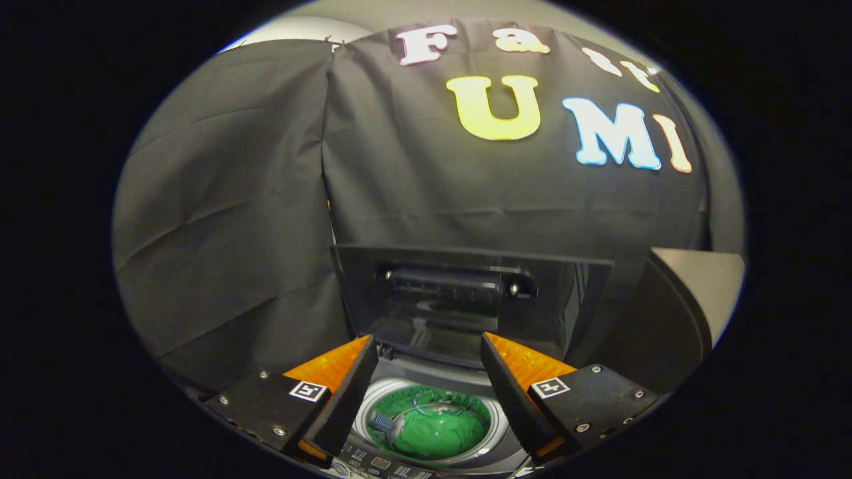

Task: Put the clothes into the washing machine and then close the washing machine lid.

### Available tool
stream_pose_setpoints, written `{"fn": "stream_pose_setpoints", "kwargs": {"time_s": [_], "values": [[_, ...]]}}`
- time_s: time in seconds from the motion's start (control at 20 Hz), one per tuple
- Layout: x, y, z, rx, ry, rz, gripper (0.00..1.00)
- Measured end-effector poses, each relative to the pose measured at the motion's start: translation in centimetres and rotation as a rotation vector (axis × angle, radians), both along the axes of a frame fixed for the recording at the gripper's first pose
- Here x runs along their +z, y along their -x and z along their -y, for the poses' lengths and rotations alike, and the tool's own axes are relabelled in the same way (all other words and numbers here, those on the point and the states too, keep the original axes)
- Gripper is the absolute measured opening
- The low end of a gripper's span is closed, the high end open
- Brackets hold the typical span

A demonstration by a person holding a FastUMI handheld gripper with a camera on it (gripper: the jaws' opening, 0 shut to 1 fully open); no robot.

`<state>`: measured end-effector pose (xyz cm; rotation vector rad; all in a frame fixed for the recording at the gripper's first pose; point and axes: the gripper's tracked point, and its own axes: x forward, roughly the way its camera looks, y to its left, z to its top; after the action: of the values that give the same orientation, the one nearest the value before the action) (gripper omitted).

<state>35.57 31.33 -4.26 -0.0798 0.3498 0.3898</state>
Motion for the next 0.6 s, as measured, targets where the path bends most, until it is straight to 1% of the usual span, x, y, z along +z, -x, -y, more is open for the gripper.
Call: {"fn": "stream_pose_setpoints", "kwargs": {"time_s": [0.1,0.25,0.4,0.6], "values": [[2.3,-0.8,-0.5,0.001,-0.012,0.065,0.96],[4.6,-2.4,-0.9,-0.008,-0.017,0.12,0.96],[6.2,-4.3,-1.3,-0.028,-0.034,0.138,0.96],[7.4,-7.4,-1.3,-0.078,-0.044,0.127,0.95]]}}
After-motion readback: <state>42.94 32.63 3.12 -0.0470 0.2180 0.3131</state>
